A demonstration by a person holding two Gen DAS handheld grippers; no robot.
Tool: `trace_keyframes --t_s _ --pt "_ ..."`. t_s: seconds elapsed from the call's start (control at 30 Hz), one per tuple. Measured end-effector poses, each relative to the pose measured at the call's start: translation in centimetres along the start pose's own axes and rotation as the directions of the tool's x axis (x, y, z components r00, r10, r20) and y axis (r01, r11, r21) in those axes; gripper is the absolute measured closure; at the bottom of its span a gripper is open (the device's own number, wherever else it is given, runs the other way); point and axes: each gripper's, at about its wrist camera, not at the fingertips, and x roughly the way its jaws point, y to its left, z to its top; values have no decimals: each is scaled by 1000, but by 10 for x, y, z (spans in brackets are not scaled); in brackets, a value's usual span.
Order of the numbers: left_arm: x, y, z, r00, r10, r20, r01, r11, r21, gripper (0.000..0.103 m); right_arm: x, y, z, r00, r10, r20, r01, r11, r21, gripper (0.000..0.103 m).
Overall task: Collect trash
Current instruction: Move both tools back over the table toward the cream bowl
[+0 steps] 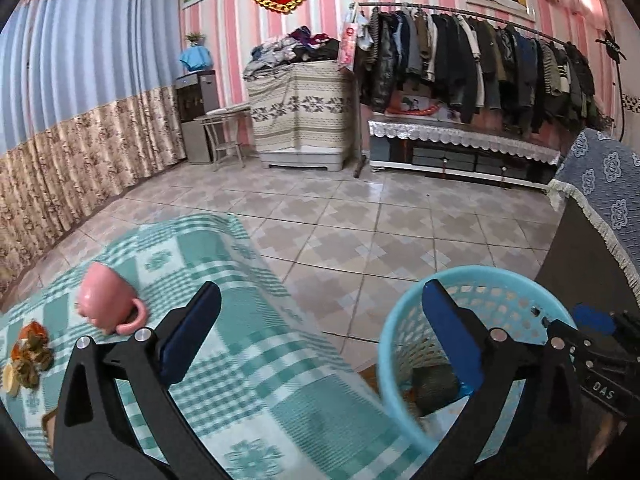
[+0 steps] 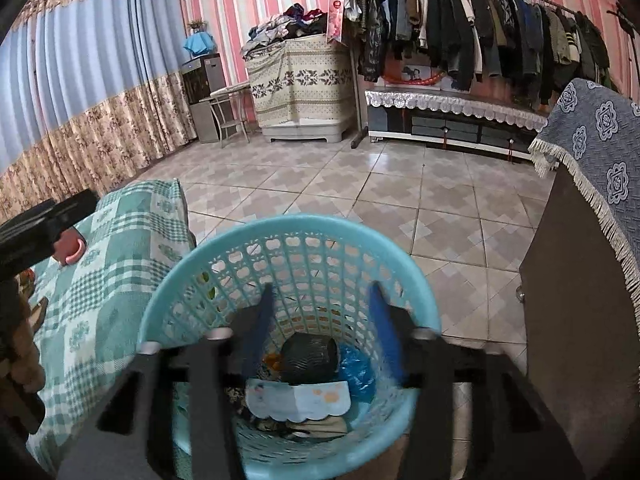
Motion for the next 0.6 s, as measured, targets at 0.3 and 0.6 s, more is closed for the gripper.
trace_keyframes --t_s 0.3,0.6 --pt "-35 48 -13 998 58 9 -57 996 -63 5 -11 17 2 999 -40 30 40 999 -29 13" --pt "-71 110 -37 989 150 -6 -149 980 -130 5 -20 61 -1 998 -40 47 45 993 -110 5"
